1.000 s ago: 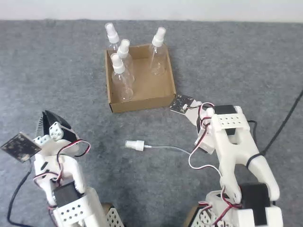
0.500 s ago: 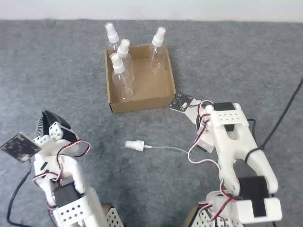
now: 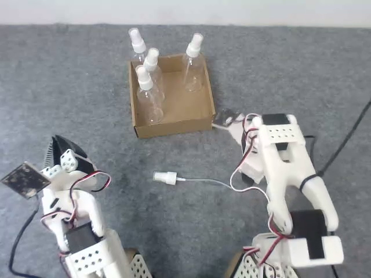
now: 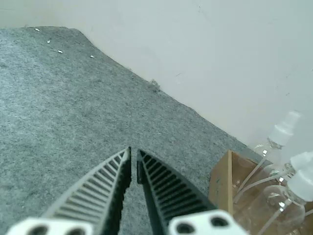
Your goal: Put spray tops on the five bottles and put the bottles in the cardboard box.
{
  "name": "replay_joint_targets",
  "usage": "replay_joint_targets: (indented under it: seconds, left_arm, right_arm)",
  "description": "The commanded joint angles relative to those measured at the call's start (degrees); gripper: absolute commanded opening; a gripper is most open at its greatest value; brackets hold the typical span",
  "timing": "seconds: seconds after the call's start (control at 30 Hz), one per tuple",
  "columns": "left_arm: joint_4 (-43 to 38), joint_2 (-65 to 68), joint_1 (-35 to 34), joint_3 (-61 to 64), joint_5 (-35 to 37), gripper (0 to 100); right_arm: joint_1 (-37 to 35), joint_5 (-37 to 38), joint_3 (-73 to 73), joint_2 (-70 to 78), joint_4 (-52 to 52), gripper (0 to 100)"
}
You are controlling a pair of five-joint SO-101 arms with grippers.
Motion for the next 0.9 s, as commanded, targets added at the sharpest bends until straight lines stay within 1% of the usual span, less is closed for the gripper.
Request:
replay_joint_targets:
  seconds: [0.0,0.17,0.23,0.3,0.43,0.63,0.7,0.87]
  left_arm:
    - [0.3,0.1,-0.2,-0.8,0.1,2]
    - [0.3,0.1,-0.2,-0.8,0.1,2]
    - [0.3,0.1,-0.2,-0.8,0.1,2]
    - [0.3,0.1,-0.3,-0.8,0.1,2]
    - [0.3,0.1,-0.2,-0.8,0.1,2]
    - [0.3,0.1,-0.1,-0.8,0.1,2]
    - [0.3,0.1,-0.1,-0.8,0.1,2]
    - [0.3,0.1,0.0,-0.8,0.1,2]
  right_arm:
    - [-1.1,-5.5,-4.9,-8.3,3.2,11.1]
    - [-5.5,-12.7,-3.6,-16.6,3.7,11.1]
    - [-7.4,-16.5,-3.0,-18.9,3.7,11.1]
    - [-8.7,-22.1,-3.0,-20.5,3.6,11.1]
    - [-9.7,-31.7,-3.2,-22.3,2.6,11.1]
    - [-9.5,-44.6,-1.7,-22.8,-2.9,11.1]
    - [-8.7,-45.8,-0.9,-23.3,-3.8,11.1]
    - [-5.8,-46.1,4.0,-27.6,-7.0,11.2]
